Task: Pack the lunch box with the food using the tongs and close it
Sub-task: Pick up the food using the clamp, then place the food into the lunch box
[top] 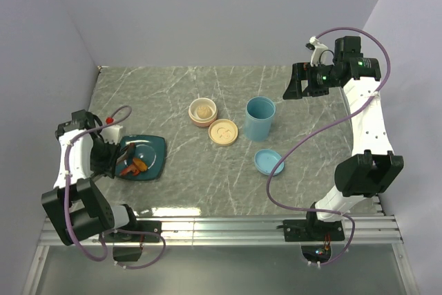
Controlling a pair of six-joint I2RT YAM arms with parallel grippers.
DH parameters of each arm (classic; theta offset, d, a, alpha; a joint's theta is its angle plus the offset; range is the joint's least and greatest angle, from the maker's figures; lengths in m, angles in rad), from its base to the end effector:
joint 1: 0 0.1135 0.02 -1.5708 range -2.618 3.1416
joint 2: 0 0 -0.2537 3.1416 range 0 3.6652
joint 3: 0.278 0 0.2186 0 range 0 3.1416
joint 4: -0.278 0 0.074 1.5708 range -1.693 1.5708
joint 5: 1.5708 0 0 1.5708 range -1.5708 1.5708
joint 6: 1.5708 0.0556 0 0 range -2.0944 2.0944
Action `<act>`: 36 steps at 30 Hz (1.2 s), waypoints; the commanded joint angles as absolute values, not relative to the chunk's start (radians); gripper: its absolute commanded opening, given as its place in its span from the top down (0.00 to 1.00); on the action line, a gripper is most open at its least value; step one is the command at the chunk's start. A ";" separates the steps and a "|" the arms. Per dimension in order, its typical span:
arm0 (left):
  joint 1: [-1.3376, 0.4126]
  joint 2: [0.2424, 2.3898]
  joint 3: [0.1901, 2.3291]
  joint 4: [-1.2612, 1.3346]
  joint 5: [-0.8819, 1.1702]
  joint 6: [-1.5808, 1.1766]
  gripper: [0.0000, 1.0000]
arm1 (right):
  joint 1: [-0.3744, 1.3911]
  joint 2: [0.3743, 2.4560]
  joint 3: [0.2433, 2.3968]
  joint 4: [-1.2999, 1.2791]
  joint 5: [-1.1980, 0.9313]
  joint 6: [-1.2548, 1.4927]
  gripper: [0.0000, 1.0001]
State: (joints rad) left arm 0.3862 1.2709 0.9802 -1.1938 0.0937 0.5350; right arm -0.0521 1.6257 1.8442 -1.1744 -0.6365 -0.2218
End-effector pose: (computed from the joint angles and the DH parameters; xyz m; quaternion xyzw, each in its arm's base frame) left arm 0.1639 0.0610 0.2242 0.0762 0.9951 -0.0228 0.0594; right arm 0.2959 0.0177 0.3740 -0.1711 0.8940 0.2562 0.3255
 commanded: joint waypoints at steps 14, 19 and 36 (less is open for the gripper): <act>0.182 1.281 1.424 -1.310 0.268 0.583 0.83 | -0.046 1.629 1.884 -1.172 -0.643 -0.219 0.00; -0.050 1.383 1.626 -1.289 0.348 0.514 0.83 | -0.046 1.634 1.893 -1.169 -0.638 -0.216 0.00; -0.566 1.880 2.166 -1.189 0.391 0.384 0.80 | -0.049 1.638 1.914 -1.132 -0.509 -0.183 0.00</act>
